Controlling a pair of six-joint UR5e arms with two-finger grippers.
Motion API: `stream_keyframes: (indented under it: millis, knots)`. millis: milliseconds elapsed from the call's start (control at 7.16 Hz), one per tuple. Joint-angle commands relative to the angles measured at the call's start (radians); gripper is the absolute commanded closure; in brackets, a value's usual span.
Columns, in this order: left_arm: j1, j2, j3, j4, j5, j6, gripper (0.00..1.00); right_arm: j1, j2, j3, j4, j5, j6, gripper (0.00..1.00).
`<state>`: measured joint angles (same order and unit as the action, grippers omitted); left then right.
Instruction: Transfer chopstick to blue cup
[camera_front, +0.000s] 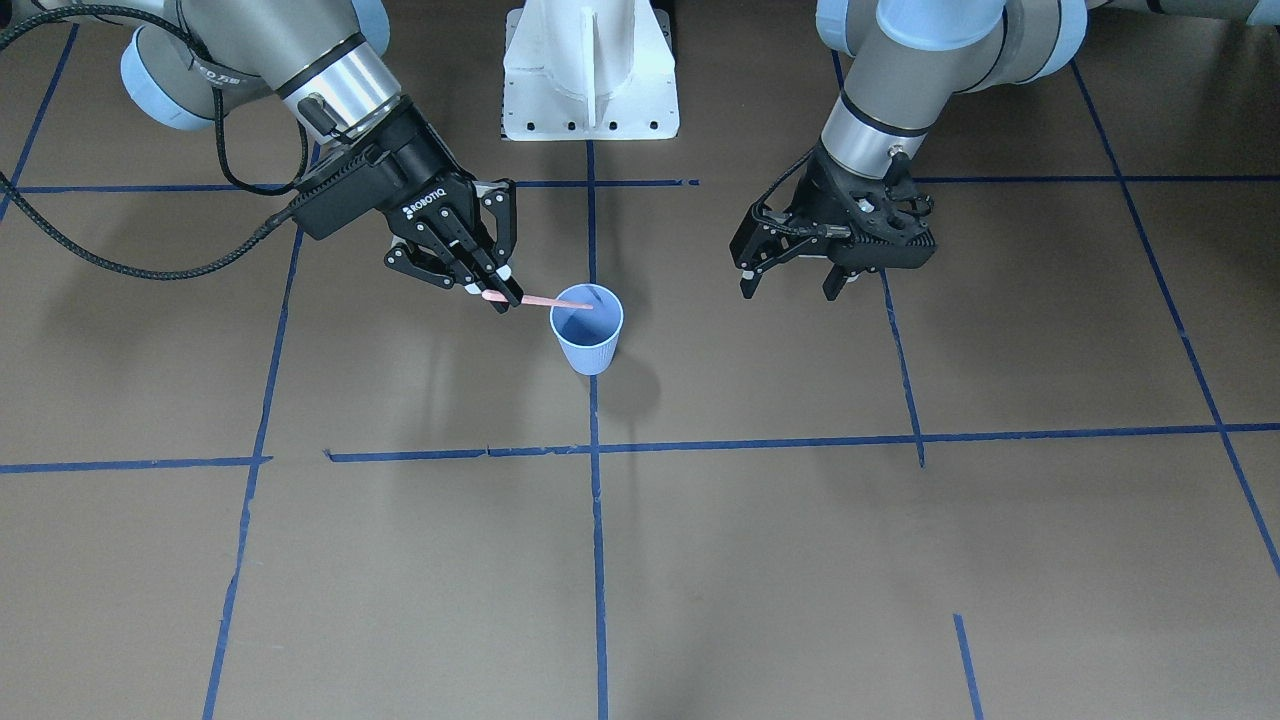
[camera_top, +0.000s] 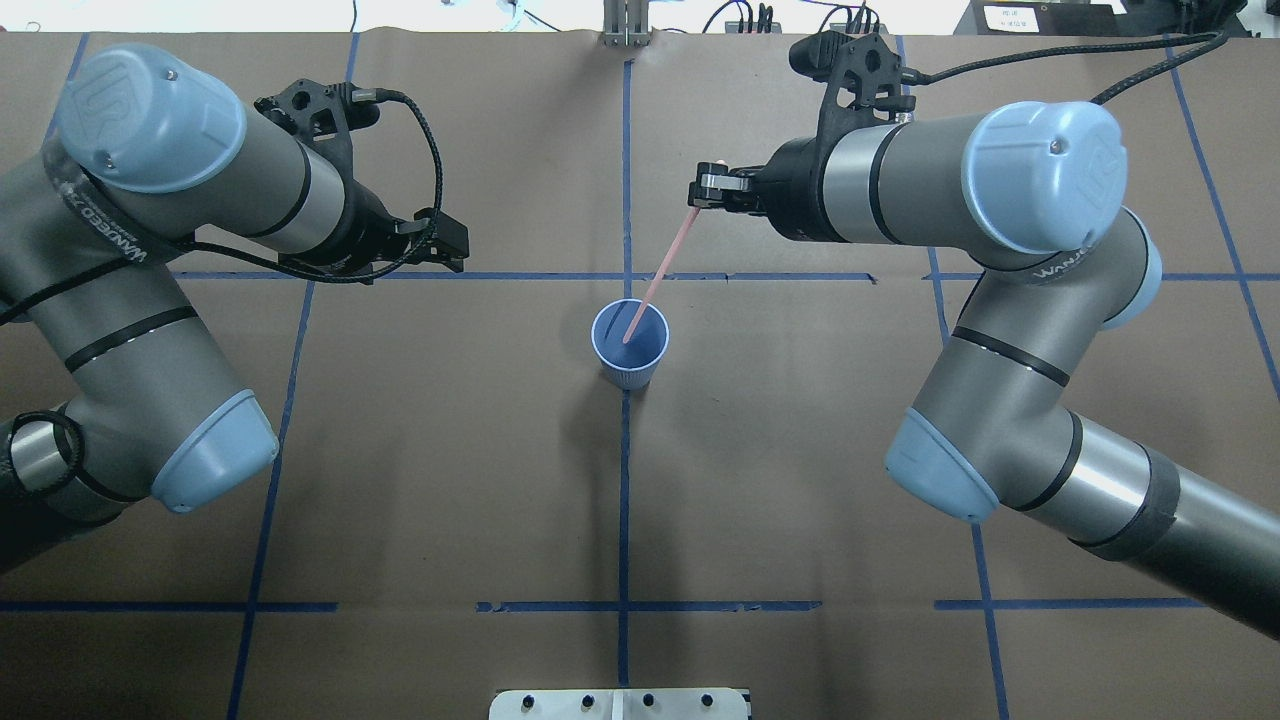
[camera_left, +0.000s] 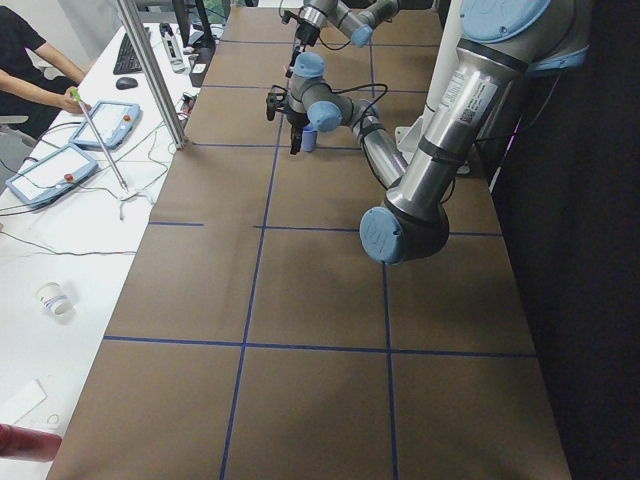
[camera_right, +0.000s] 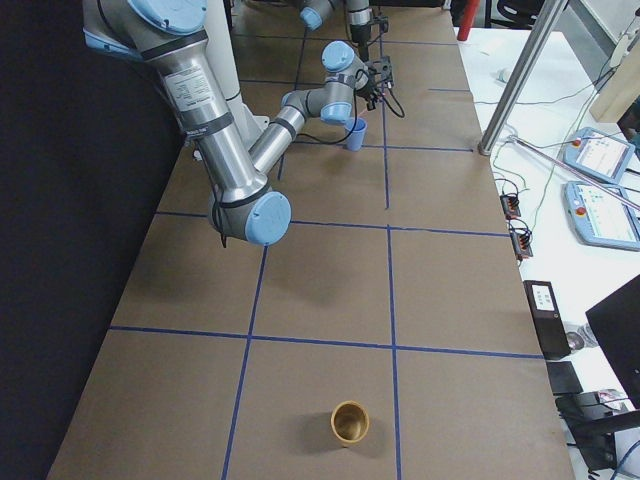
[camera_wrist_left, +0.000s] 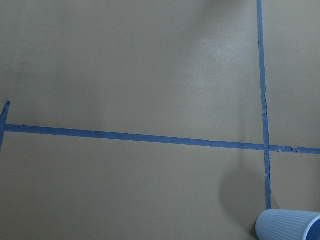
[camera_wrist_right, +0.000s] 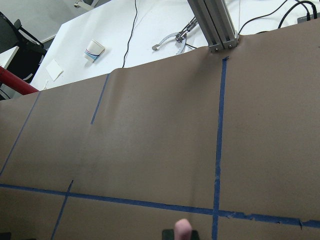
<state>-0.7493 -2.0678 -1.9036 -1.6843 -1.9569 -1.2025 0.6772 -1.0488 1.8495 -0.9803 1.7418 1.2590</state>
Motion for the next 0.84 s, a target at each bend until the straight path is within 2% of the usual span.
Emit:
stream_keyframes:
  millis: [0,140,279,559,699]
  knots:
    - [0.001,0.002,0.000,0.000,0.001,0.000,0.00,-0.057,0.001,-0.006,-0.014,-0.086,-0.001,0.89]
    - [0.001,0.000,0.001,0.000,0.001,0.000,0.00,-0.065,0.000,-0.007,-0.020,-0.087,-0.001,0.65]
    - [0.001,0.000,0.000,0.000,0.001,0.000,0.00,-0.070,0.001,-0.006,-0.046,-0.088,-0.001,0.01]
    - [-0.004,0.002,-0.002,0.000,0.001,0.003,0.00,-0.064,-0.014,0.023,-0.078,-0.076,-0.001,0.00]
    - [-0.002,0.059,-0.014,-0.005,-0.002,0.018,0.00,-0.045,-0.080,0.090,-0.093,-0.038,0.000,0.01]
